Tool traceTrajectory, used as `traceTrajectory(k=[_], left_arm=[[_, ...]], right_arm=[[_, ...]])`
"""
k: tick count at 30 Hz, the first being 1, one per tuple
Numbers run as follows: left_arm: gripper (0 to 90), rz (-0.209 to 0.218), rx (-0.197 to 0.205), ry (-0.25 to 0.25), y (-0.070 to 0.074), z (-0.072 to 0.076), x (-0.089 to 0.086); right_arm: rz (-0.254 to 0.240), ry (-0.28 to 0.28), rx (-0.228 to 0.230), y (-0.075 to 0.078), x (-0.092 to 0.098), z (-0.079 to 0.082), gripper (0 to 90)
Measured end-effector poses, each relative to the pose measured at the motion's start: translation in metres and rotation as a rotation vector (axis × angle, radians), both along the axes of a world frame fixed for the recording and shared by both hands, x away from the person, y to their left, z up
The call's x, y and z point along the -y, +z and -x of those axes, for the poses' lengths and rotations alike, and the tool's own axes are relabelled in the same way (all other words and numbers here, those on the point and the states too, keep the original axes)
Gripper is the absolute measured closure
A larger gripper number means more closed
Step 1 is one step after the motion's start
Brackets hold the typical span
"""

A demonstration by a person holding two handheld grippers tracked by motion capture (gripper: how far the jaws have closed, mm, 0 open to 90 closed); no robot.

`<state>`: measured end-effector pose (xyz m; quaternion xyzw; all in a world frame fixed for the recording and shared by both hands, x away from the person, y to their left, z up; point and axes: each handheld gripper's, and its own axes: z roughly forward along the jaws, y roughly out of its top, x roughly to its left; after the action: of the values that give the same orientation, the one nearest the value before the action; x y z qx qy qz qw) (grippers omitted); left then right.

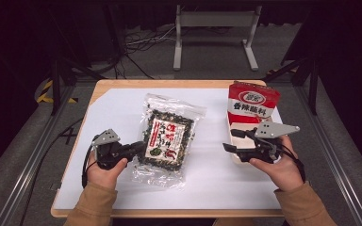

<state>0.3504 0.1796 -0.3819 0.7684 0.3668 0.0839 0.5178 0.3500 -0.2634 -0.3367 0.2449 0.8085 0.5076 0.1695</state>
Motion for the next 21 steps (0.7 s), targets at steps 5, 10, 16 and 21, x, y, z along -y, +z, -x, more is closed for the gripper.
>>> traceTrajectory(k=[5, 10, 16, 21], left_arm=[[83.9, 0.007, 0.063, -0.018, 0.009, 0.008, 0.001], [85.9, -0.009, 0.127, -0.044, 0.017, 0.016, 0.006], [86.5, -0.025, 0.161, -0.061, 0.021, 0.023, 0.01], [86.6, -0.03, 0.179, -0.088, 0.022, 0.024, 0.008]], right_arm=[[-0.009, -0.008, -0.013, 0.005, -0.003, -0.006, 40.8], [-0.013, -0.003, -0.018, 0.007, -0.006, -0.013, 40.2], [-0.034, -0.012, -0.01, 0.014, -0.008, -0.03, 36.0], [-0.044, -0.028, -0.021, 0.016, -0.007, -0.042, 32.3]])
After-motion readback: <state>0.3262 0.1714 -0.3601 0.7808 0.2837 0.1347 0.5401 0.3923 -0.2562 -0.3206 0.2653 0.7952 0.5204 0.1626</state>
